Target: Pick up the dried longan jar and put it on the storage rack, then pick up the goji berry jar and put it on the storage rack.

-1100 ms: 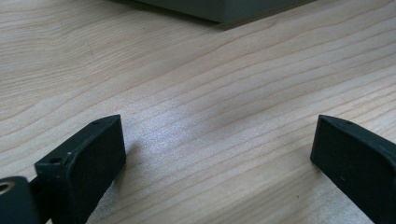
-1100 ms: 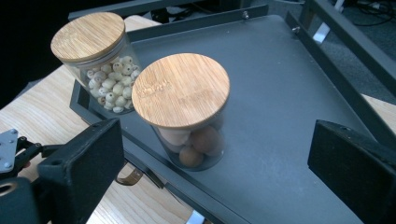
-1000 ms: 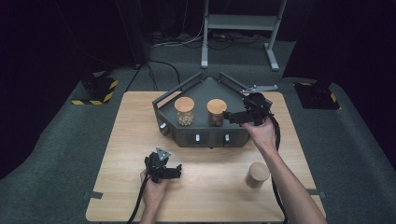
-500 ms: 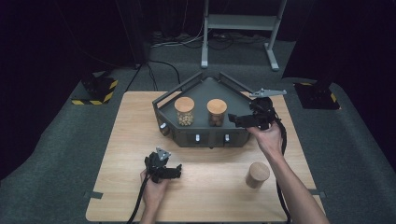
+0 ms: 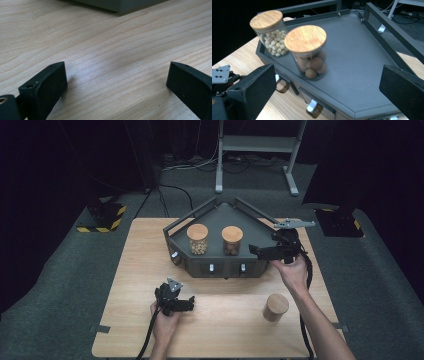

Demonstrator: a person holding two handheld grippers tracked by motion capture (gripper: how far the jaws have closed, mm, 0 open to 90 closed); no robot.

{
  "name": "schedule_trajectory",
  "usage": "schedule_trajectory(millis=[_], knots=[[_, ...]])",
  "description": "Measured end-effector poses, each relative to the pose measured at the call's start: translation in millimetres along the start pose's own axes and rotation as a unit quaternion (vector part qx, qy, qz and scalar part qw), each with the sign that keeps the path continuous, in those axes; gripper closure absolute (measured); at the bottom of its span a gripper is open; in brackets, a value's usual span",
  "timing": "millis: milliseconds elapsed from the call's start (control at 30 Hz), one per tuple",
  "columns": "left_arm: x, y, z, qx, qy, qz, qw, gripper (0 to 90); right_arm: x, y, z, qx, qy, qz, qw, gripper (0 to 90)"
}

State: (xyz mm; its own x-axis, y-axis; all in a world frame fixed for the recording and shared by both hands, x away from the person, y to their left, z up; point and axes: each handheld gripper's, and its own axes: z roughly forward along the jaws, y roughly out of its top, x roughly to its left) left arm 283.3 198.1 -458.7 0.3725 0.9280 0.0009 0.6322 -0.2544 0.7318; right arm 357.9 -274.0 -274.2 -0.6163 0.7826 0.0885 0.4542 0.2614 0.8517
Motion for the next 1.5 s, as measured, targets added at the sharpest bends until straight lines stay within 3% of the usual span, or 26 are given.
schedule_trajectory(millis=[367, 600, 1133, 1500], knots=[[0.3, 0.6, 0.3, 0.001, -0.001, 0.002, 1.0000, 2.4, -4.4, -18.1, -3.1, -0.007, -0.005, 0.003, 1.0000, 0.3], [0.4, 0.7, 0.3, 0.002, -0.001, 0.002, 1.0000, 2.4, -10.4, -23.1, -1.6, 0.008, 0.001, 0.012, 0.9999, 0.5], [0.6, 0.8, 0.4, 0.002, -0.002, 0.003, 1.0000, 2.0, -17.0, -52.3, -18.4, -0.004, -0.004, 0.015, 0.9999, 0.7], [0.7, 0.9, 0.4, 0.002, -0.002, 0.003, 1.0000, 2.0, -20.2, -67.6, -15.2, 0.007, -0.010, 0.024, 0.9996, 0.6]])
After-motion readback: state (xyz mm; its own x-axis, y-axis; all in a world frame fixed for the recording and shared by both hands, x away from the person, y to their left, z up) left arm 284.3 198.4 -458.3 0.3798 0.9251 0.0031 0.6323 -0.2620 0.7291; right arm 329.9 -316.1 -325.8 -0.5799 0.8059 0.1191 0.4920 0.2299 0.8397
